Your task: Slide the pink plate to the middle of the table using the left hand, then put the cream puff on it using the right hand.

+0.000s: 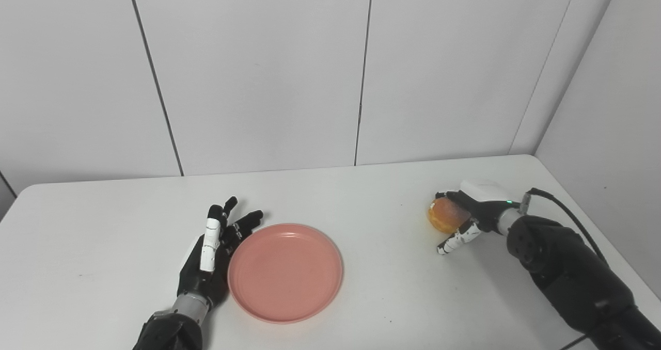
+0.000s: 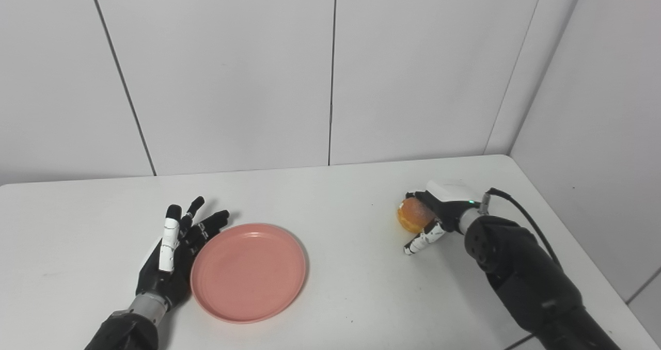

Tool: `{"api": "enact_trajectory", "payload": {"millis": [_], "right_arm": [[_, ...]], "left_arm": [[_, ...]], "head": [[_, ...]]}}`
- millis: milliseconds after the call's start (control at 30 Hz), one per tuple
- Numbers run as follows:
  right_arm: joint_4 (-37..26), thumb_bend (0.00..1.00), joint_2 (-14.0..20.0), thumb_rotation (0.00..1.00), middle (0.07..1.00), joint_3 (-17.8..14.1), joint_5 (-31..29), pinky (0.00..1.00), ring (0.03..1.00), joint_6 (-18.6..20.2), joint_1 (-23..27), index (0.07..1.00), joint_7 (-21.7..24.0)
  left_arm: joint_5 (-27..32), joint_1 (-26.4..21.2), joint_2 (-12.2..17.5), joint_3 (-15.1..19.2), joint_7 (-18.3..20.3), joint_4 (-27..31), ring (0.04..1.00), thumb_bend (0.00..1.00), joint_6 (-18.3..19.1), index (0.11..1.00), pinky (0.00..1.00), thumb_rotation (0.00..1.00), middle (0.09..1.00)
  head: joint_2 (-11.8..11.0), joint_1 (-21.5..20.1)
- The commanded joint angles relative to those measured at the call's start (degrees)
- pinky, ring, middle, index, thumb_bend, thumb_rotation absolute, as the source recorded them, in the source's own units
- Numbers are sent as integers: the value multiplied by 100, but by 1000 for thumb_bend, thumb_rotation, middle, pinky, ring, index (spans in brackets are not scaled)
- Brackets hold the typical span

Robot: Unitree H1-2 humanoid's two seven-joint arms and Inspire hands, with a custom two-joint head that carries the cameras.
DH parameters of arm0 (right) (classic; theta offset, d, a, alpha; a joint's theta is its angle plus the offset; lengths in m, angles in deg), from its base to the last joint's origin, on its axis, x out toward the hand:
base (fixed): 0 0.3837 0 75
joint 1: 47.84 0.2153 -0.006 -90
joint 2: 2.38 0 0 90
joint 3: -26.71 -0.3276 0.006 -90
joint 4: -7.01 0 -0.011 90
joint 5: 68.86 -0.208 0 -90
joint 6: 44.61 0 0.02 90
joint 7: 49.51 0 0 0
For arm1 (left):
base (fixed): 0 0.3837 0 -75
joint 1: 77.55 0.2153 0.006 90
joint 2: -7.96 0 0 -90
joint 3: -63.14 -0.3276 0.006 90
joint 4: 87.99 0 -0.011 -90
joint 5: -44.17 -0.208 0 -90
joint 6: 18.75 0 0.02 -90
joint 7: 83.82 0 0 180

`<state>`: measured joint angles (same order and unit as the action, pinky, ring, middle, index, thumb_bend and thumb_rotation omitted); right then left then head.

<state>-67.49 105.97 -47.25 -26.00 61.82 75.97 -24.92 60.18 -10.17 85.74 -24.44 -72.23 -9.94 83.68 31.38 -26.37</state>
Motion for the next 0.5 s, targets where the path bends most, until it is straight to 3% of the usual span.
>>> {"api": "enact_trajectory", "payload": {"millis": [0, 100, 200, 267, 333, 367, 467], "right_arm": [[-45, 1000, 170, 301, 907, -53, -11, 719, 859, -55, 212, 842, -97], [-43, 1000, 124, 274, 873, -84, -33, 697, 816, -114, 178, 817, -273], [1, 941, 76, 152, 759, -162, -156, 591, 706, -275, 123, 739, -567], [53, 826, 25, 69, 715, -236, -266, 528, 634, -345, 89, 681, -774], [142, 785, -9, 42, 688, -271, -331, 507, 607, -525, 65, 649, -1037], [198, 627, -14, 90, 637, -270, -343, 481, 567, -649, 57, 556, -1184], [325, 536, -20, 9, 472, -252, -351, 346, 417, -888, 47, 507, -1473]], "left_arm": [[-4, -38, -16, -54, 62, 91, 874, 969, 32, 997, 979, 915, 773], [-19, -28, -12, -69, 39, 145, 873, 967, 71, 1000, 961, 922, 775], [-22, -27, -4, -77, 30, 152, 873, 978, 90, 1000, 958, 922, 774], [-5, -26, -3, -70, 30, 149, 872, 976, 105, 1000, 953, 920, 774], [15, -21, -8, -61, 28, 160, 871, 974, 133, 1000, 953, 918, 772], [17, -19, -9, -59, 25, 164, 868, 972, 141, 1000, 952, 916, 770], [25, -17, -9, -54, 33, 157, 861, 969, 143, 1000, 955, 911, 765]], "head": [[7, 9], [14, 21], [19, 31], [20, 34], [25, 37], [25, 37], [33, 41]]}}
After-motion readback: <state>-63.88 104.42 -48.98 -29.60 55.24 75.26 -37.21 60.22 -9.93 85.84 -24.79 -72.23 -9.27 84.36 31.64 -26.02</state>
